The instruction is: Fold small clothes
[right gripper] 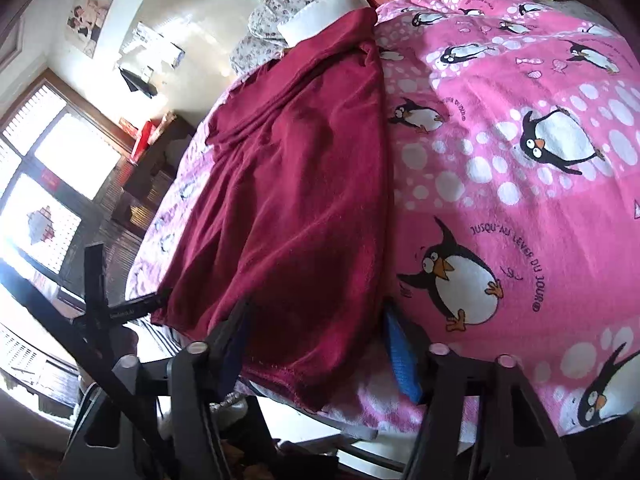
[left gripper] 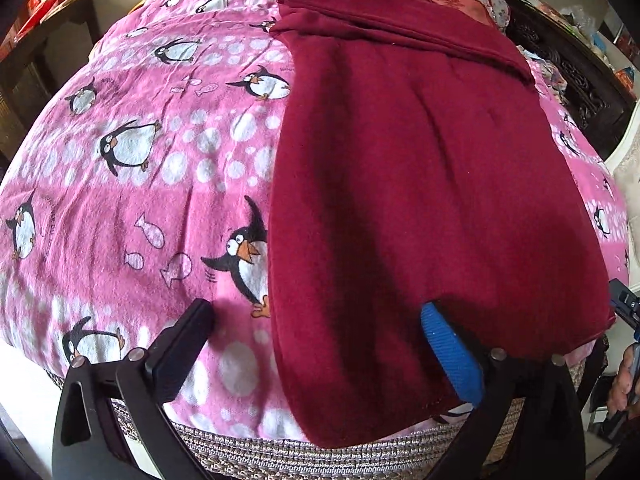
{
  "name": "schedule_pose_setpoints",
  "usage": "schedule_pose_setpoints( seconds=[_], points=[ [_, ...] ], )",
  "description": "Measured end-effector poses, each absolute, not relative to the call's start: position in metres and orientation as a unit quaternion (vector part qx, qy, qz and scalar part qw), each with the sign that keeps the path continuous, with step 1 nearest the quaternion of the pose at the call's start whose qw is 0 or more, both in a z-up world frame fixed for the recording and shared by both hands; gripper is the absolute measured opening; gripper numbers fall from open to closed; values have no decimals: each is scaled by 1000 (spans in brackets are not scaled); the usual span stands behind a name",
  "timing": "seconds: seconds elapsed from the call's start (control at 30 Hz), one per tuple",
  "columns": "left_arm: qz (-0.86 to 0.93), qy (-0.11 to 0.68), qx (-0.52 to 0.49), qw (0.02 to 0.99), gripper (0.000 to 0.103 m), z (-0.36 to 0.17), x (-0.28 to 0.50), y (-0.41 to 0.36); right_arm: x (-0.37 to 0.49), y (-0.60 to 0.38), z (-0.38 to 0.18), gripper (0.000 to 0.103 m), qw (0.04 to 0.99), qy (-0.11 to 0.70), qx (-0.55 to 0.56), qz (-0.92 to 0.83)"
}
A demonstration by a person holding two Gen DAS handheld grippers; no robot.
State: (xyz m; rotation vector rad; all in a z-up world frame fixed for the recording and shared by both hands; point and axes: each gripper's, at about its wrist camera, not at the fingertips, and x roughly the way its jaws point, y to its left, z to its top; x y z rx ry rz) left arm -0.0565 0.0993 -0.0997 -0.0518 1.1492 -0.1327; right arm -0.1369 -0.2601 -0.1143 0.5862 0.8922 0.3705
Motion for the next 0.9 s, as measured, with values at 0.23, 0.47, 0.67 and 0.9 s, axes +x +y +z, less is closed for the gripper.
schedule_pose_setpoints(
  seconds=[0.23, 0.47, 0.67, 0.9],
  points=[
    [-72, 523, -17, 849, 59, -91, -62, 102, -141, -269, -118, 13, 839, 402, 309, 197],
    [-112, 532, -35, 839, 20, -83, -58, 106, -143, -269, -105, 15, 838, 387, 309, 228],
    [-100, 529, -26, 842, 27, -85, -58, 101, -138, -257, -111, 34, 835, 402, 297, 229],
    [-102, 534, -46, 838, 42, -88, -56, 102, -135, -253, -107, 34, 846, 401, 270, 224]
  ],
)
